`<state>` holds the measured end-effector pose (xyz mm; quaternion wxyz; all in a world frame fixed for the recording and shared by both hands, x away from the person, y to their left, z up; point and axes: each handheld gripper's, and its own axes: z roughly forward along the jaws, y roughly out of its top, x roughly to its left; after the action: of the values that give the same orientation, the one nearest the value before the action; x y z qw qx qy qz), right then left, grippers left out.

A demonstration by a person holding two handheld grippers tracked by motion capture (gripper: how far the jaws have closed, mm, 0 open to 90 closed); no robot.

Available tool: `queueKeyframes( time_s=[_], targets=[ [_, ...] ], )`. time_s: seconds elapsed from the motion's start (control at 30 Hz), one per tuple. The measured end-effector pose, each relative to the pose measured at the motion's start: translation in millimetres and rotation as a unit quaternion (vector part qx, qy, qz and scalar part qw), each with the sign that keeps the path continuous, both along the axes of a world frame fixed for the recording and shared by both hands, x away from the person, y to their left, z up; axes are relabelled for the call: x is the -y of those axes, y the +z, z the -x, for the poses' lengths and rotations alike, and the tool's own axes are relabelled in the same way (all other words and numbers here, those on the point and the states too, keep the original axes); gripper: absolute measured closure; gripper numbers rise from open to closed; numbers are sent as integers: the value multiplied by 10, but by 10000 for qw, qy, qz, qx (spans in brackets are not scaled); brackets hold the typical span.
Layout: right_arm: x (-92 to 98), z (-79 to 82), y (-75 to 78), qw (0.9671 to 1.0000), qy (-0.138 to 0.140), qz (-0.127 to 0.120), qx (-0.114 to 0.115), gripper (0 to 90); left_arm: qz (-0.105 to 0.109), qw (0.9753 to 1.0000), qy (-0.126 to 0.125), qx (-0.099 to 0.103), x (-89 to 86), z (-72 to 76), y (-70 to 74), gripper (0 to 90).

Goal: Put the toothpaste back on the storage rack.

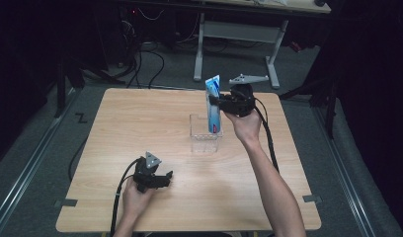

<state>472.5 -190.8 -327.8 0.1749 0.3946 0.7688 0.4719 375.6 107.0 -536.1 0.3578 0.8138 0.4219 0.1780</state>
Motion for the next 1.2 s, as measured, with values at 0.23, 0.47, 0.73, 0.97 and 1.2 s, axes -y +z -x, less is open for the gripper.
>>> queueKeyframes(
  time_s=[0.23, 0.47, 0.73, 0.97, 1.2],
  targets=[
    [-39, -49, -72, 10000, -76, 56, 18, 736, -2, 10000, -2, -3, -1, 0, 0, 189],
    [-54, -107, -183, 9997, -185, 182, -10, 734, 7, 10000, 3, 0, 1, 0, 0, 189],
    [-66, -159, -317, 9992, -243, 293, -94, 733, 6, 10000, 2, 1, 0, 0, 0, 189],
    [-65, -175, -410, 9988, -275, 376, -170, 732, 6, 10000, 3, 1, 1, 0, 0, 189],
    [-71, -193, -523, 9978, -292, 517, -284, 731, 0, 10000, -2, 0, 0, 0, 0, 189]
  ],
)
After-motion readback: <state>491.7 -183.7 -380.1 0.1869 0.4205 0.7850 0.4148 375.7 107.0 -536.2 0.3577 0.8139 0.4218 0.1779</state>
